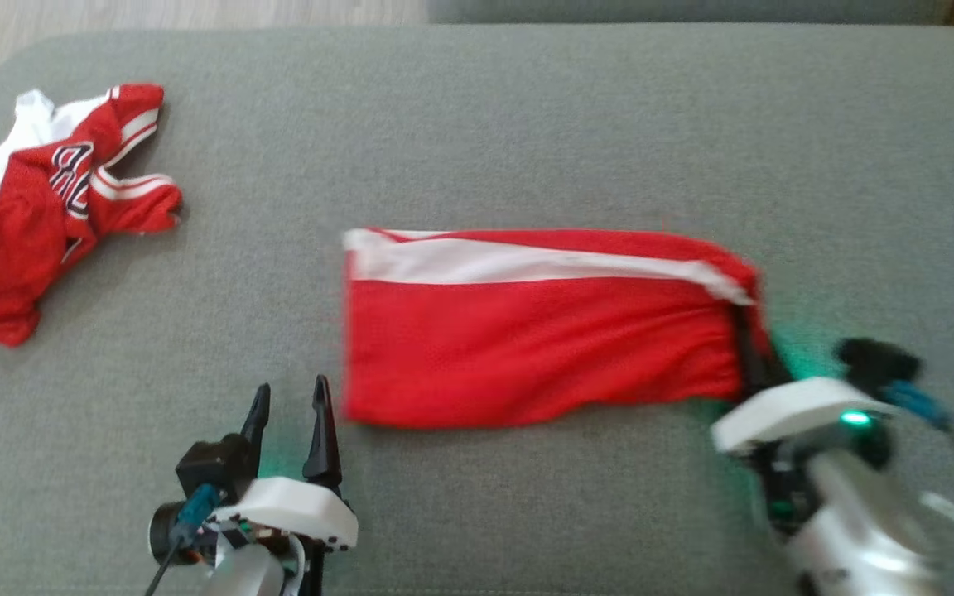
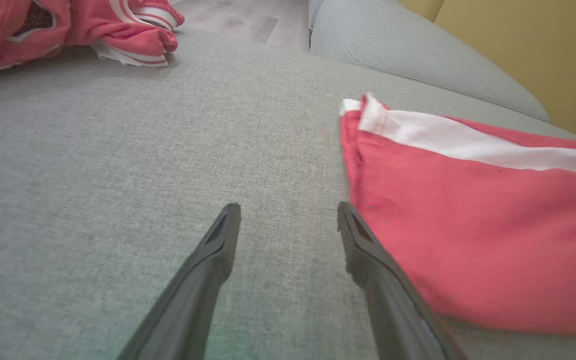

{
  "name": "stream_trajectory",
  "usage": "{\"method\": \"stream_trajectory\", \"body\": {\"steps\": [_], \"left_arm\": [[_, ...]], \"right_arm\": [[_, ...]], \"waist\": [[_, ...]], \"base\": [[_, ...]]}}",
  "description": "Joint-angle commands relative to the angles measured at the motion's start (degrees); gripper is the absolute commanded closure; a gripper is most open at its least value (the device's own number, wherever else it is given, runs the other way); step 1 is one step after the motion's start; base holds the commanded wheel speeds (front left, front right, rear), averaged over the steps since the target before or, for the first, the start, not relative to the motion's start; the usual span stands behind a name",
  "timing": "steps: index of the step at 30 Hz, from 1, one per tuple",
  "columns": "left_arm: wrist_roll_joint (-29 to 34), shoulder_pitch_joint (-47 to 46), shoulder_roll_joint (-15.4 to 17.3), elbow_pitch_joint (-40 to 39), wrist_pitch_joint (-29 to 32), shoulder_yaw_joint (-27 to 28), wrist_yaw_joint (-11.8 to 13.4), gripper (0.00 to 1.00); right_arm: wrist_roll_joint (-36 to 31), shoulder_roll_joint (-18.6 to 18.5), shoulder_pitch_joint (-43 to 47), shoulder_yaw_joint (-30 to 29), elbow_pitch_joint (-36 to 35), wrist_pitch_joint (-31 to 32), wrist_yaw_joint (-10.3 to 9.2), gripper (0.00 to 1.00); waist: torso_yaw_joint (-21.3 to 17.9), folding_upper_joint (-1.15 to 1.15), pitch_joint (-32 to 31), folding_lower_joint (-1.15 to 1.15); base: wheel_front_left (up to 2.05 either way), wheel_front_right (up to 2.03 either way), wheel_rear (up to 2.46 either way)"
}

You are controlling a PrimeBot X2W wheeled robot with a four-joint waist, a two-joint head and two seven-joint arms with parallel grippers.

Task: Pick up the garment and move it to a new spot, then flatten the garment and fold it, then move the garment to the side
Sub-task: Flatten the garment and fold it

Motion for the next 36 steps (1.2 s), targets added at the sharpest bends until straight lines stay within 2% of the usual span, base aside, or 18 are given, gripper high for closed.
{"method": "stream_trajectory", "body": {"steps": [1, 2, 3, 8, 15, 22, 31, 32, 33, 34, 36], "left_arm": [[0.5, 0.1, 0.3, -1.2, -0.3, 1.6, -0.3, 0.00], [0.6, 0.5, 0.3, -1.0, -0.3, 1.4, -0.4, 0.00], [0.3, 1.6, 0.3, -0.6, -0.3, 0.7, -0.7, 0.00], [-0.5, 2.9, 0.3, -0.1, -0.3, -1.3, -0.9, 0.00], [-1.4, 3.1, 0.3, 0.4, -0.3, -4.2, -0.7, 0.00], [-2.2, 2.6, 0.3, 0.9, -0.3, -5.9, -0.4, 0.00], [-2.3, 1.6, 0.3, 1.0, -0.3, -6.6, -0.3, 0.00], [-2.3, 1.5, 0.3, 1.0, -0.3, -6.7, -0.3, 0.00], [-2.4, 1.4, 0.3, 0.9, -0.3, -6.6, -0.2, 0.00], [-2.5, 1.4, 0.3, 0.9, -0.3, -6.6, -0.2, 0.00], [-2.6, 1.3, 0.3, 0.8, -0.3, -6.3, 0.0, 0.00]], "right_arm": [[0.4, -1.8, 0.8, -0.4, -1.5, -0.2, 0.20, 1.00], [0.4, -2.9, 1.0, -1.6, -1.9, -0.2, 0.20, 1.00], [0.1, -6.0, 1.3, -5.0, -2.6, -0.2, 0.20, 1.00], [-0.4, -8.5, 0.6, -6.5, -3.3, -0.1, 0.20, 1.00], [4.0, -4.2, -0.6, -1.0, -9.6, 6.4, 0.20, 1.00], [8.1, -0.2, 0.6, 5.5, -17.4, 13.9, 0.20, 1.00], [4.0, 1.7, -1.3, 7.4, -14.2, 14.5, 0.20, 1.00], [3.8, 1.8, -1.6, 7.6, -13.6, 14.2, 0.20, 0.91], [4.2, 1.9, -1.8, 8.1, -13.3, 13.9, 0.20, 0.11], [5.2, 1.9, -1.9, 8.9, -13.3, 13.5, 0.20, 0.00], [6.8, 1.9, -2.2, 10.4, -13.4, 12.1, 0.20, 0.00]], "waist": [[-0.6, 0.00, -0.8, 0.00], [-1.0, 0.00, -1.4, 0.00], [-2.0, 0.00, -2.9, 0.00], [-3.2, 0.00, -4.1, 0.00], [-3.3, 0.00, -4.3, 0.00], [-0.4, 0.00, -3.6, 0.00], [4.6, 0.00, -2.1, 0.00], [5.1, 0.00, -1.9, 0.00], [5.4, 0.00, -1.8, 0.00], [5.7, 0.00, -1.7, 0.00], [5.9, 0.00, -1.6, 0.00]], "base": [[0.00, 0.00, 0.00], [0.00, 0.00, 0.00], [0.00, 0.00, 0.00], [0.00, 0.00, 0.00], [0.00, 0.00, 0.00], [0.00, 0.00, 0.00], [0.00, 0.00, 0.00], [0.00, 0.00, 0.00], [0.00, 0.00, 0.00], [0.00, 0.00, 0.00], [0.00, 0.00, 0.00]]}}
